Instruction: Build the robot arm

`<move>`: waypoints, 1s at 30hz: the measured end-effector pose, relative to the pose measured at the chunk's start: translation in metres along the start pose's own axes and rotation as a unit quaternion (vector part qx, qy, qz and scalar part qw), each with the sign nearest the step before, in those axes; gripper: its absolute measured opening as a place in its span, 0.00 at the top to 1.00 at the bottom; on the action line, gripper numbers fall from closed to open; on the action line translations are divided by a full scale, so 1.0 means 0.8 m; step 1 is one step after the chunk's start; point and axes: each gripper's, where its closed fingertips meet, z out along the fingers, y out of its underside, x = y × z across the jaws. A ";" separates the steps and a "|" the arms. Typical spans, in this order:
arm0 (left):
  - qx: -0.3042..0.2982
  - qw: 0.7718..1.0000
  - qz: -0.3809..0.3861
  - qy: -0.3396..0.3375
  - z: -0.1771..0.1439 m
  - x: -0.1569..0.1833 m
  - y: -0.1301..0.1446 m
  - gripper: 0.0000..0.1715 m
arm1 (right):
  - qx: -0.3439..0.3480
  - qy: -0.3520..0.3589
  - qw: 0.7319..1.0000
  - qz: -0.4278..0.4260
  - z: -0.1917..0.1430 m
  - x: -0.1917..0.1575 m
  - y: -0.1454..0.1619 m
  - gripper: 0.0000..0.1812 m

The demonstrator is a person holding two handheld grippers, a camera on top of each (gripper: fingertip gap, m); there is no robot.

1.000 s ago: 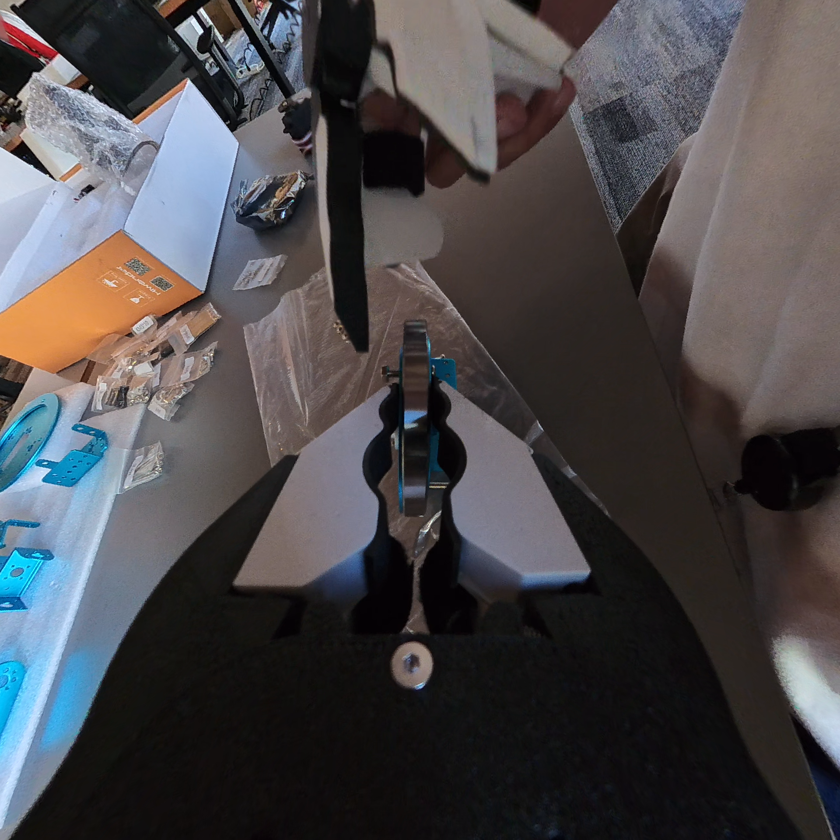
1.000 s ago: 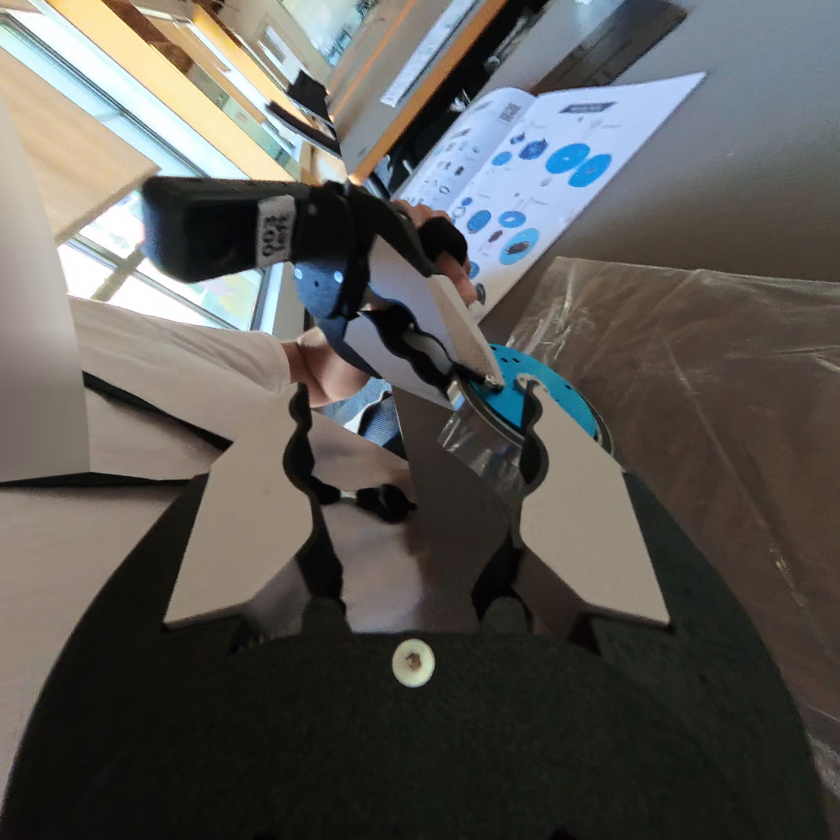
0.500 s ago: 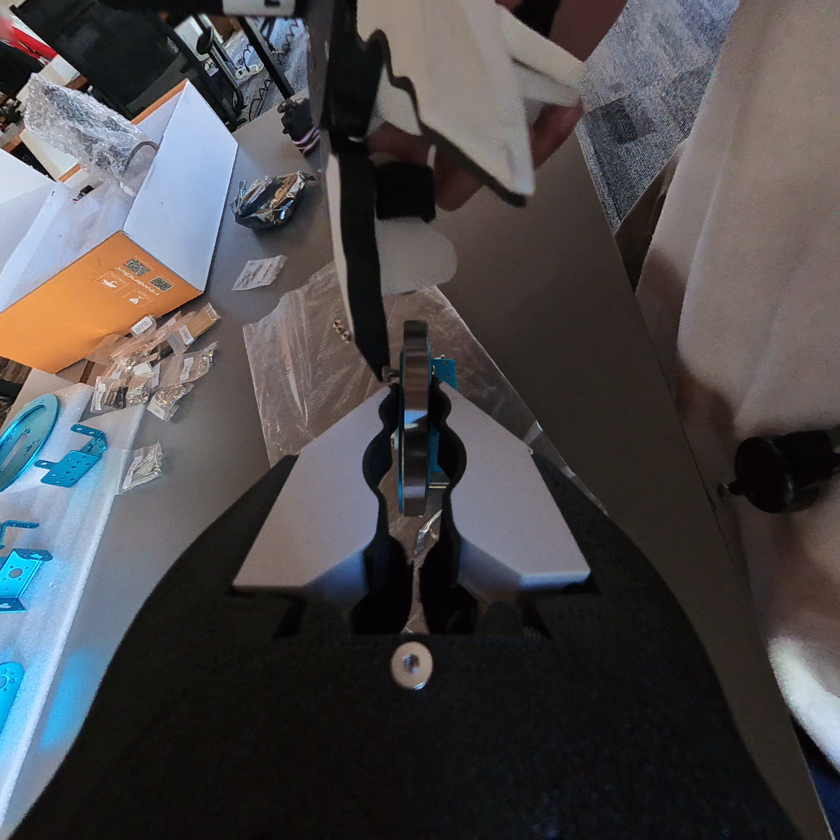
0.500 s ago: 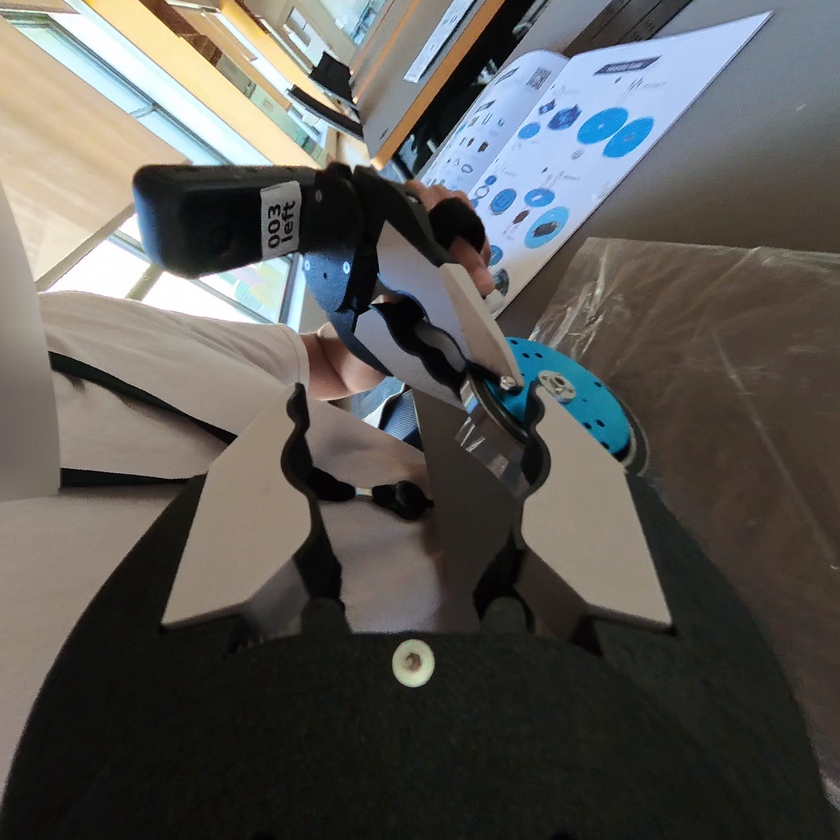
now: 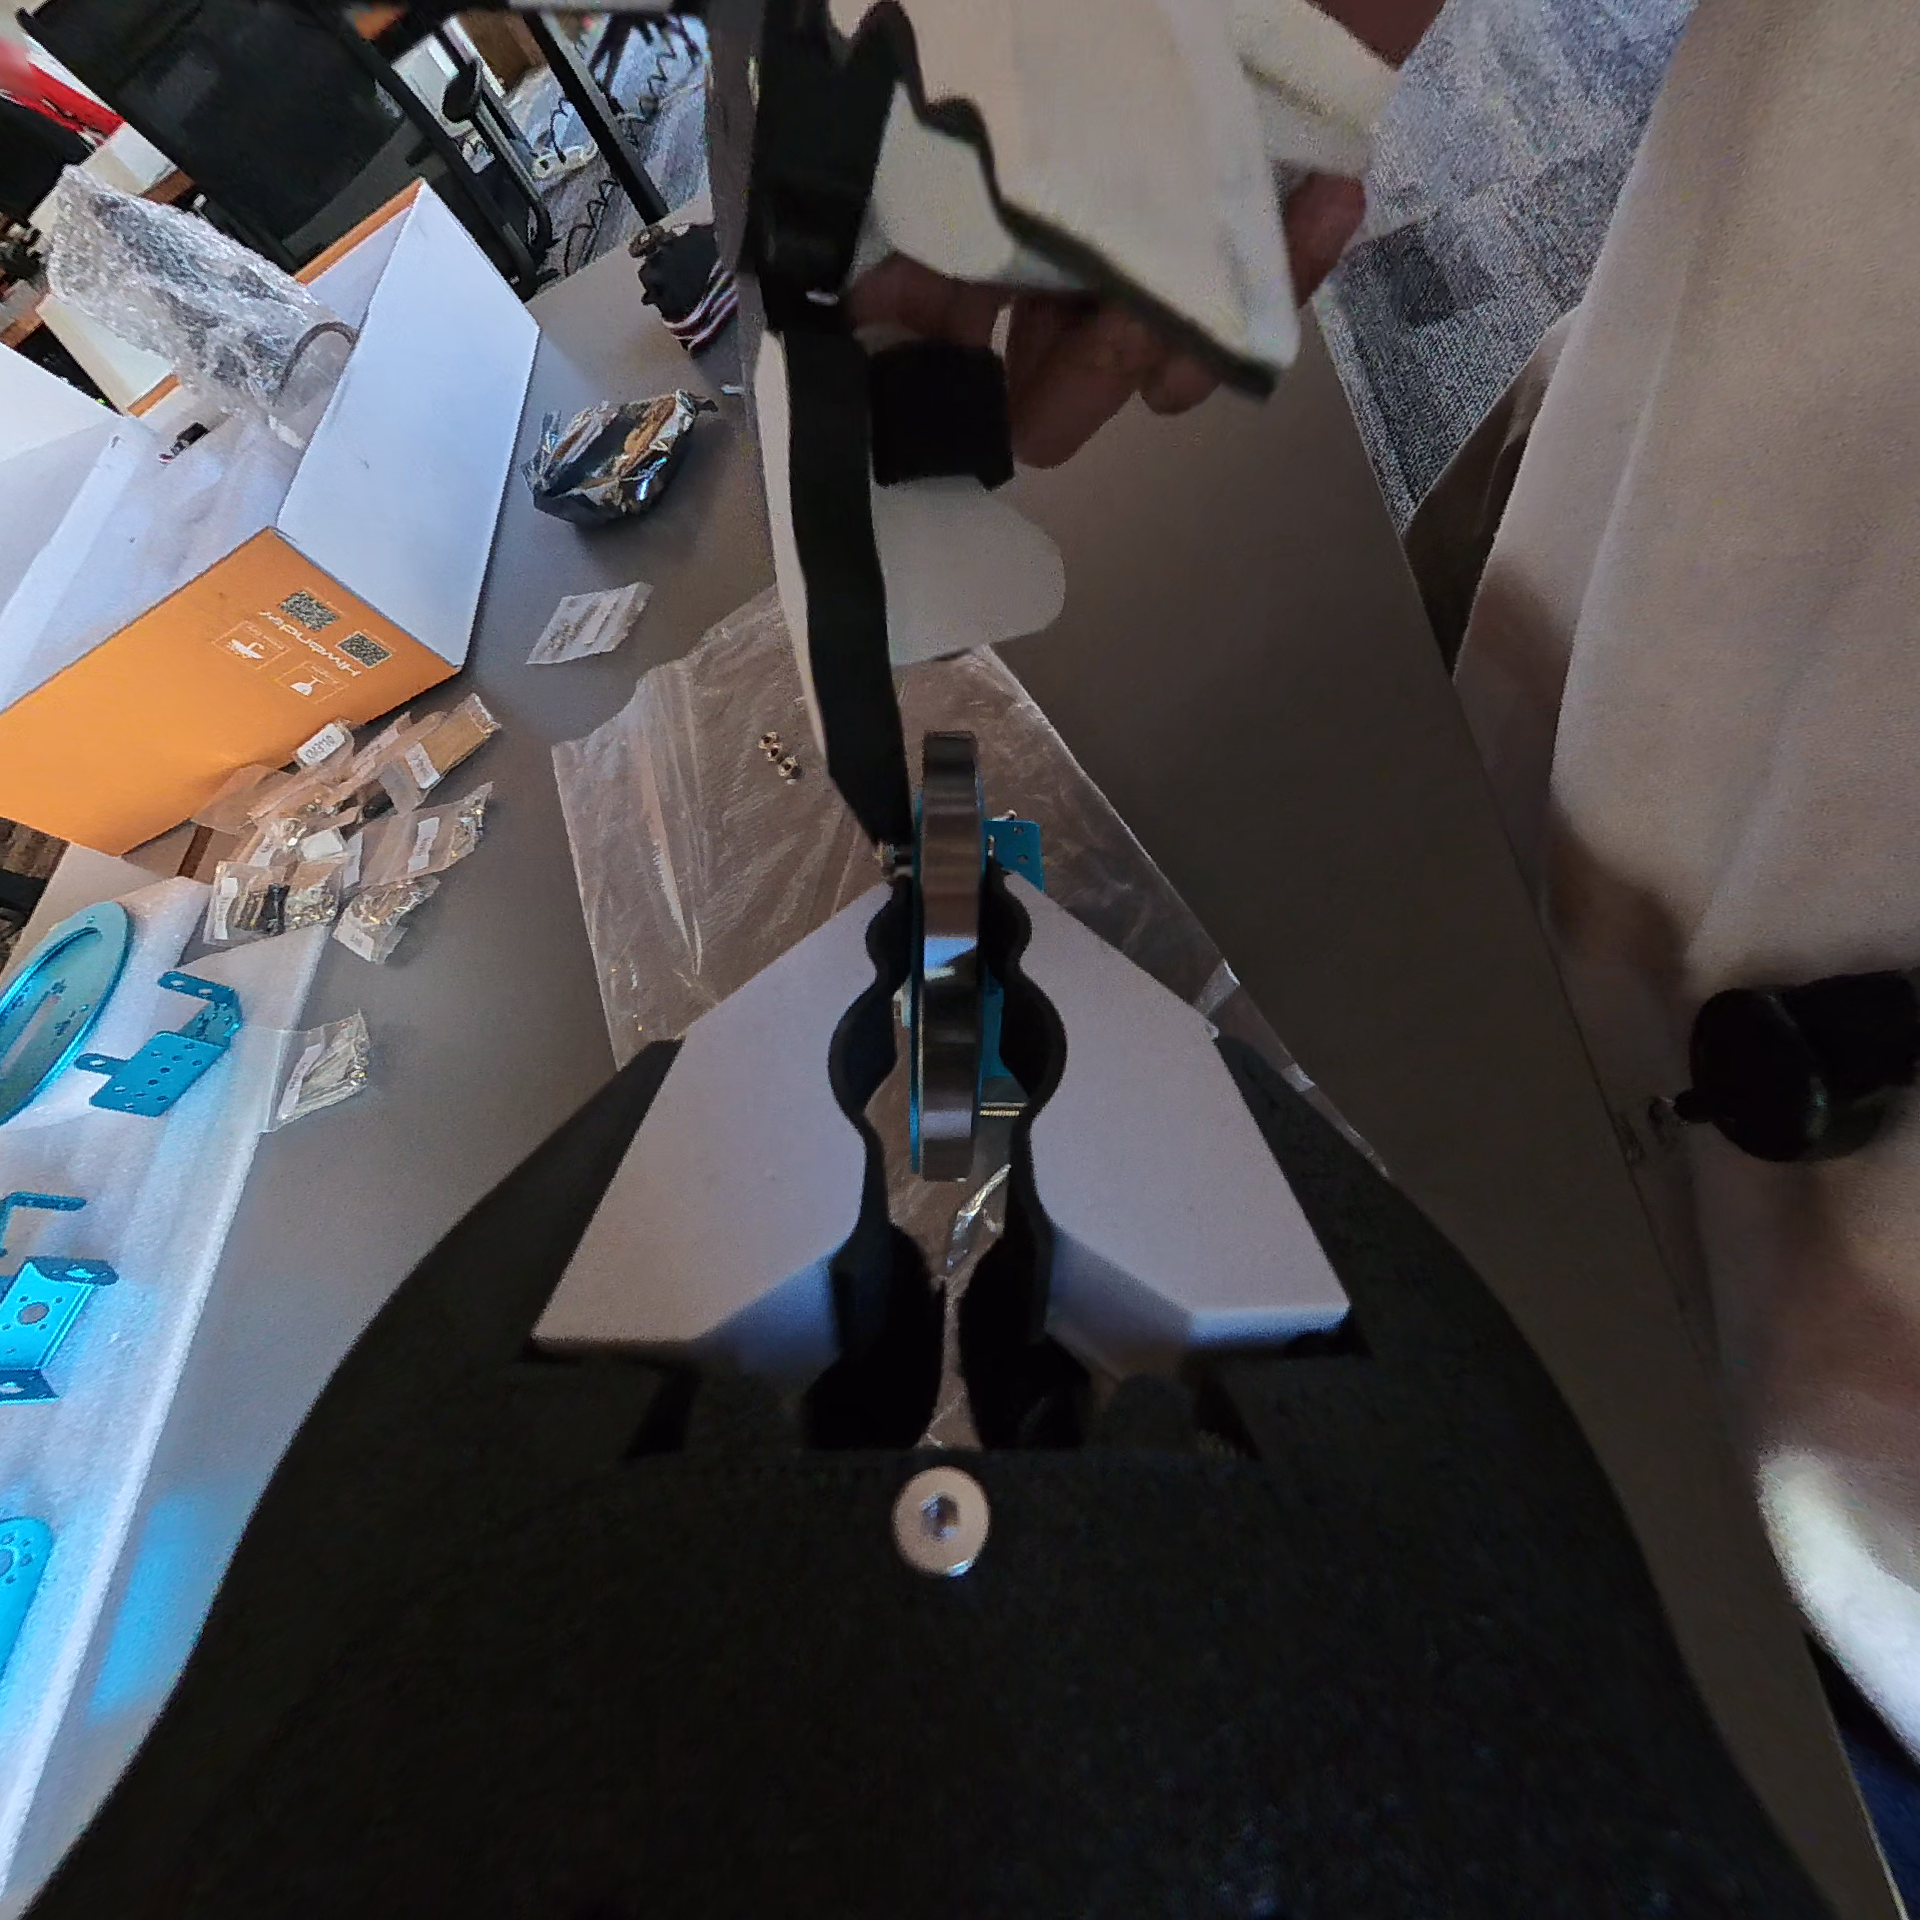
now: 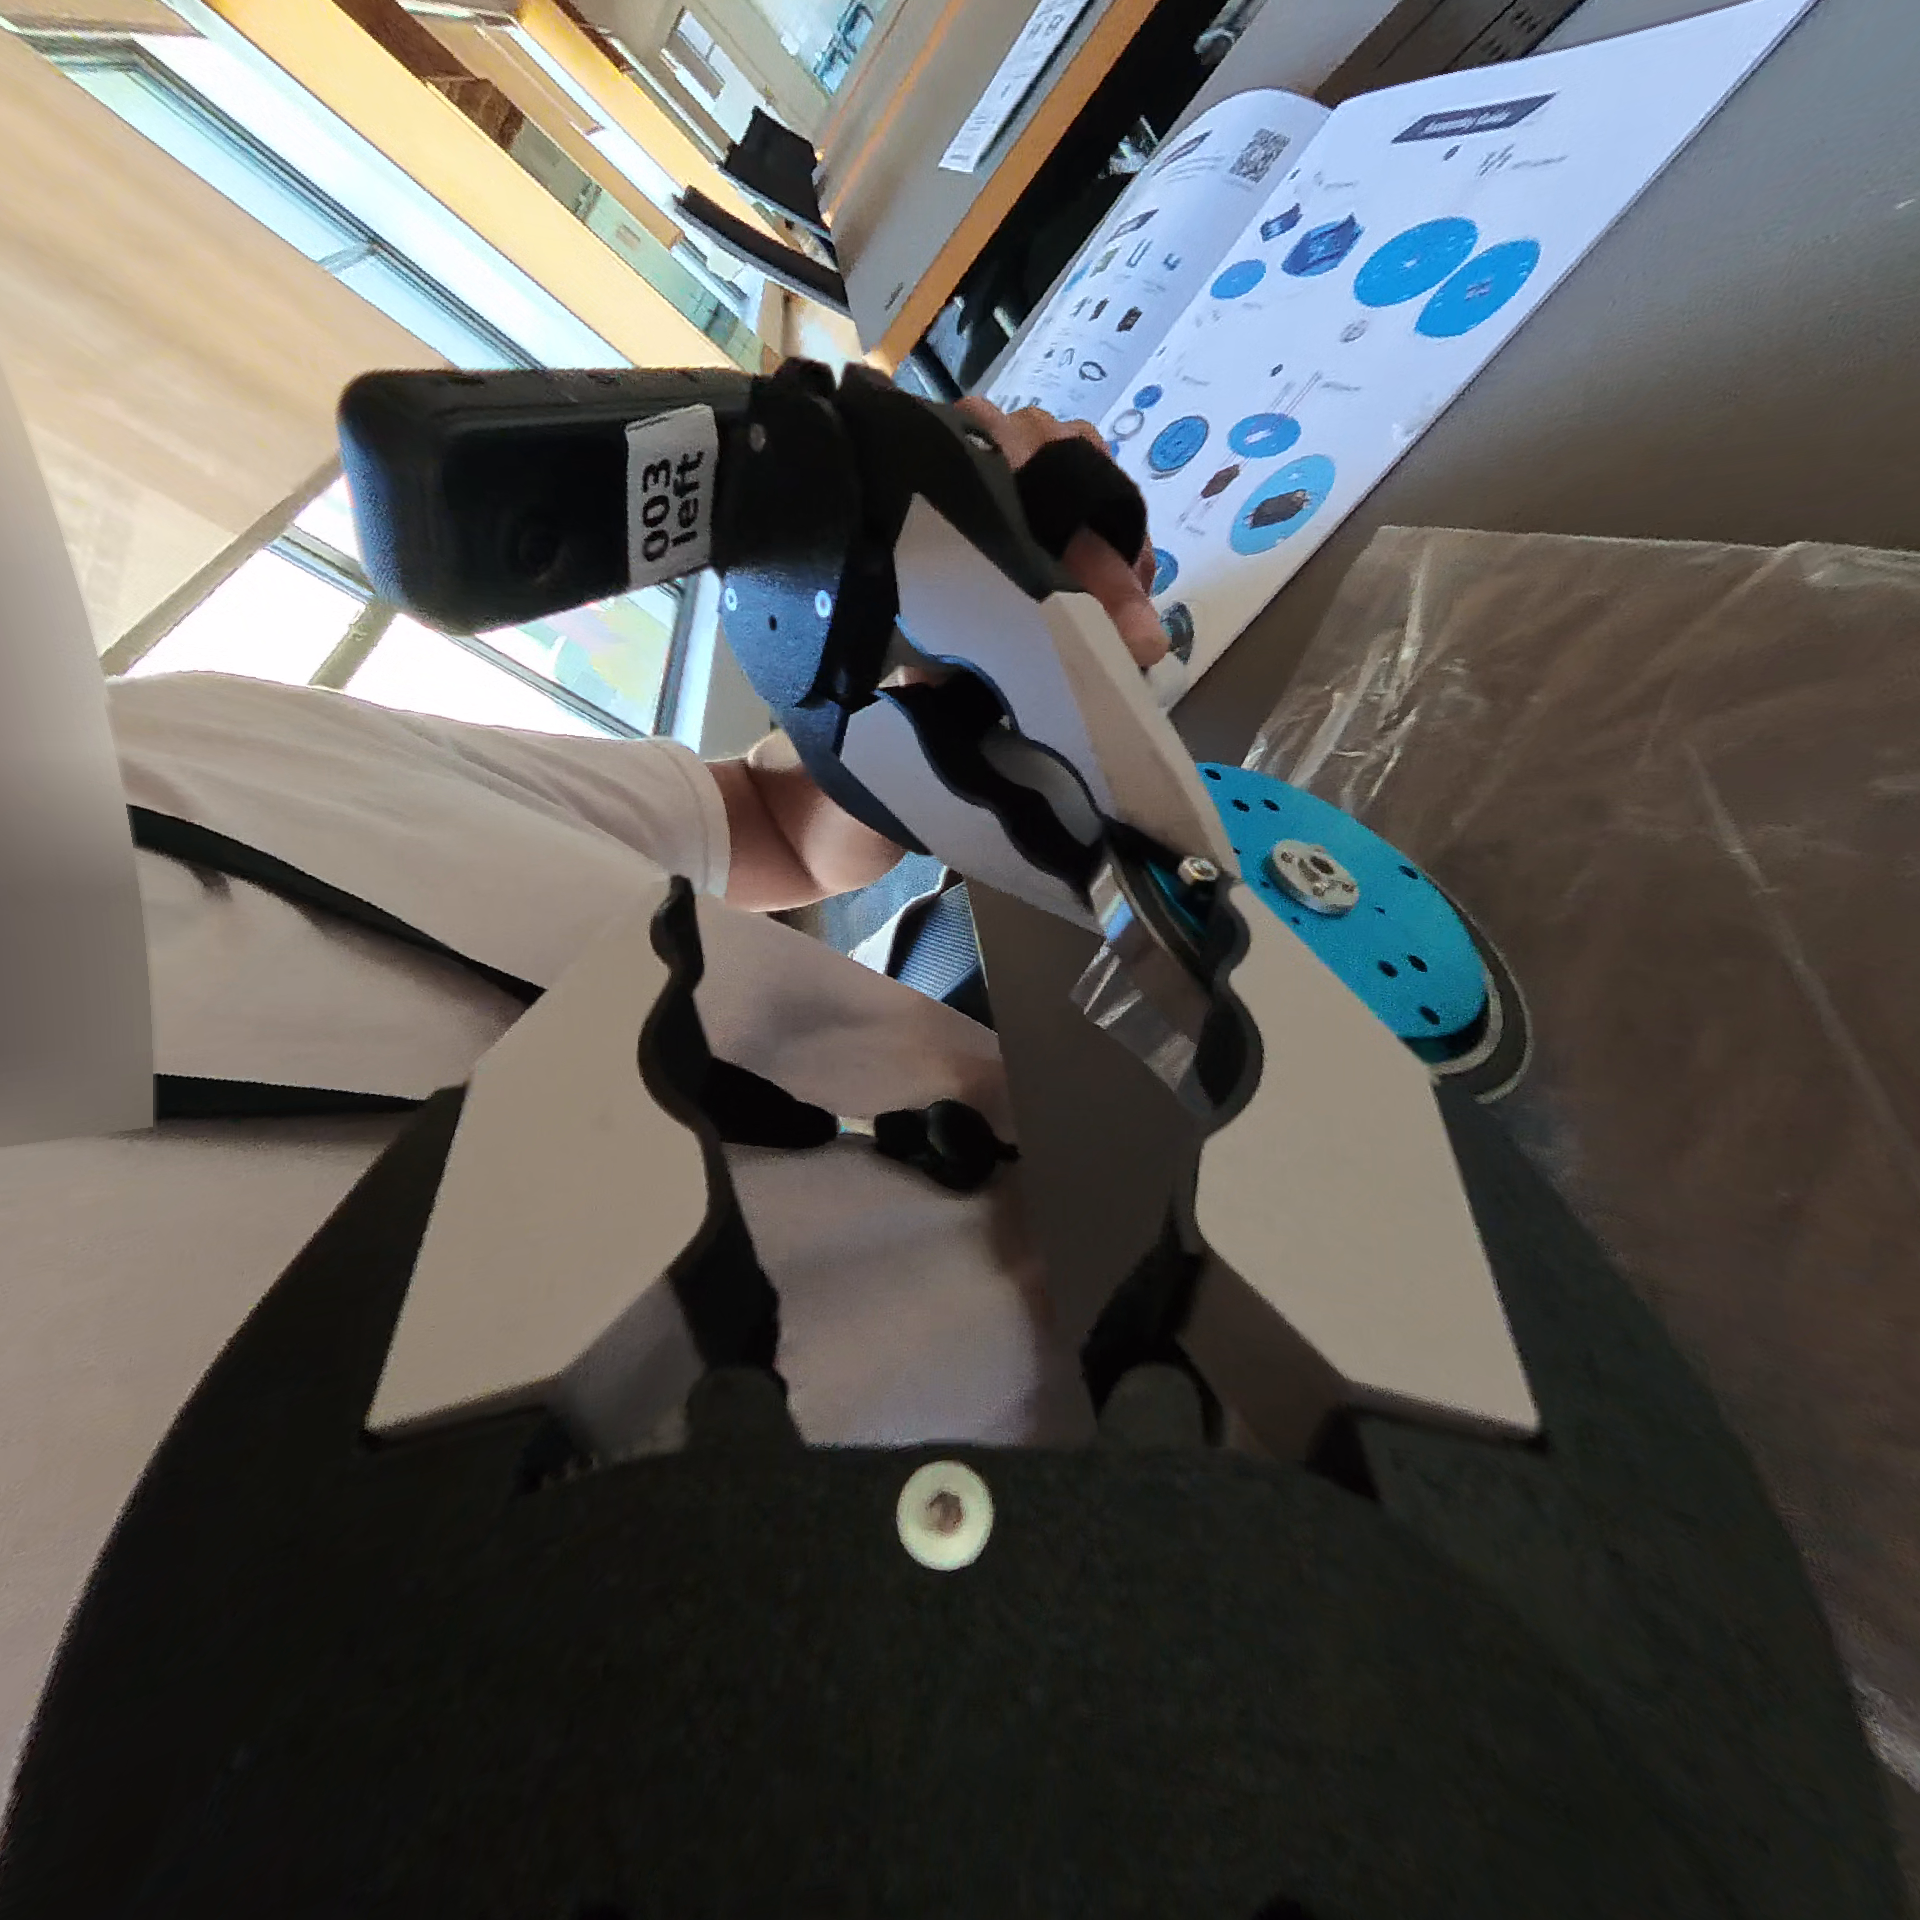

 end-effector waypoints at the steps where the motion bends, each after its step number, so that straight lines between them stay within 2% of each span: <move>1: 0.001 1.000 0.000 0.000 0.000 0.000 0.000 0.93 | -0.005 0.005 1.000 -0.008 -0.003 -0.002 0.001 0.48; 2: 0.002 1.000 -0.002 0.000 0.000 0.000 0.000 0.93 | 0.002 -0.010 1.000 -0.022 -0.009 -0.012 -0.003 0.58; 3: 0.002 1.000 -0.002 0.000 0.000 0.000 0.000 0.93 | 0.033 -0.040 0.998 -0.022 -0.017 -0.027 -0.015 0.63; 5: 0.002 1.000 -0.002 0.000 0.000 0.000 0.000 0.93 | 0.053 -0.031 0.998 -0.012 -0.025 -0.023 -0.025 0.58; 8: 0.001 1.000 -0.001 -0.001 0.000 0.000 -0.001 0.93 | 0.014 0.035 0.999 -0.023 -0.017 0.012 -0.007 0.49; 12: 0.002 1.000 -0.003 0.001 0.000 0.000 0.000 0.93 | 0.003 -0.007 1.000 0.002 0.001 0.002 0.001 0.46; 14: 0.003 1.000 -0.003 0.000 -0.001 0.000 0.000 0.93 | 0.002 -0.012 1.000 -0.002 -0.004 -0.008 -0.001 0.46; 15: 0.004 1.000 -0.005 0.000 -0.001 0.000 0.000 0.93 | 0.008 -0.036 0.999 -0.018 -0.011 -0.022 -0.005 0.57; 16: 0.004 1.000 -0.006 0.000 -0.001 -0.001 0.000 0.93 | 0.033 -0.059 0.998 -0.013 -0.018 -0.033 -0.016 0.58; 17: 0.004 1.000 -0.006 0.000 -0.001 -0.001 0.000 0.93 | 0.049 -0.059 0.997 -0.007 -0.024 -0.034 -0.023 0.57; 20: 0.002 1.000 -0.003 0.000 -0.001 0.000 0.000 0.93 | 0.015 0.035 0.999 -0.030 -0.023 0.010 -0.010 0.49; 25: 0.003 1.000 -0.004 0.002 -0.001 0.000 0.000 0.93 | -0.006 -0.006 1.000 -0.012 0.003 -0.001 0.002 0.46; 27: 0.005 1.000 -0.003 0.004 -0.001 0.002 0.000 0.93 | -0.018 -0.010 1.000 -0.009 0.000 -0.011 0.003 0.42; 28: 0.005 1.000 -0.003 0.002 -0.002 0.002 0.000 0.93 | -0.015 -0.022 1.000 -0.014 -0.006 -0.018 0.000 0.48; 29: 0.005 1.000 -0.005 0.000 -0.002 0.001 0.000 0.93 | 0.013 -0.058 0.998 -0.019 -0.016 -0.033 -0.011 0.61; 30: 0.004 1.000 -0.006 0.000 -0.002 0.000 0.001 0.93 | 0.043 -0.065 0.997 -0.007 -0.025 -0.035 -0.023 0.58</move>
